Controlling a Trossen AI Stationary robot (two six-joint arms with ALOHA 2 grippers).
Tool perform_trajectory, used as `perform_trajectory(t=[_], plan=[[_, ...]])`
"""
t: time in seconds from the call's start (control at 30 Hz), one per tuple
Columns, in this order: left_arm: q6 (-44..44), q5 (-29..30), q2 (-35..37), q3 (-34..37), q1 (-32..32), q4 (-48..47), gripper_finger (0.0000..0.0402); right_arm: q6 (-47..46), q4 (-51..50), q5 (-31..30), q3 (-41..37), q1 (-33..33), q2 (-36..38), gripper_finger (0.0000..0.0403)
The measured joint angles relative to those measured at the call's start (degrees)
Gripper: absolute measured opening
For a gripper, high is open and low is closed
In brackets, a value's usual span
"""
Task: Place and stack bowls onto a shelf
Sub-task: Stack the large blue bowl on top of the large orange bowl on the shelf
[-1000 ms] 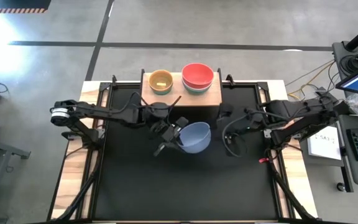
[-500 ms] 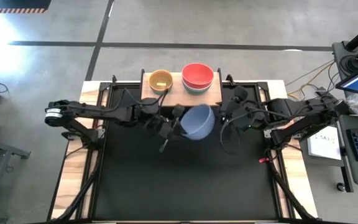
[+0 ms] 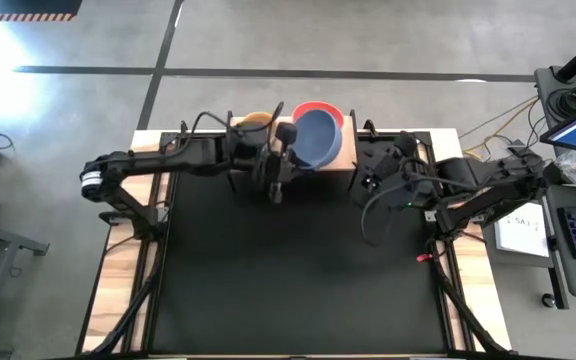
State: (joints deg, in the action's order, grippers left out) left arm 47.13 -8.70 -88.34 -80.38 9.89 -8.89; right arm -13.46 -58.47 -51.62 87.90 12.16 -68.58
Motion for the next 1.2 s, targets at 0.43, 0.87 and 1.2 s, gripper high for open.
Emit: perform_trajectory(t=[0.43, 0.87, 1.2], plan=[[-0.34, -0.83, -8.1, -4.68, 10.79, -0.27, 0.0005, 0.57, -0.78, -0.95, -0.07, -0.48, 0.33, 0.0139], [-2.63, -2.52, -9.79, -6.81, 12.5, 0.22, 0.0005, -0.08, -4.7, -0.93, -0.07, -0.46, 0.33, 0.0141], [-4.92, -2.33, -10.22, -7.17, 14.64, -1.49, 0.0006, -0.06, -4.7, -0.93, -0.07, -0.46, 0.33, 0.0137]])
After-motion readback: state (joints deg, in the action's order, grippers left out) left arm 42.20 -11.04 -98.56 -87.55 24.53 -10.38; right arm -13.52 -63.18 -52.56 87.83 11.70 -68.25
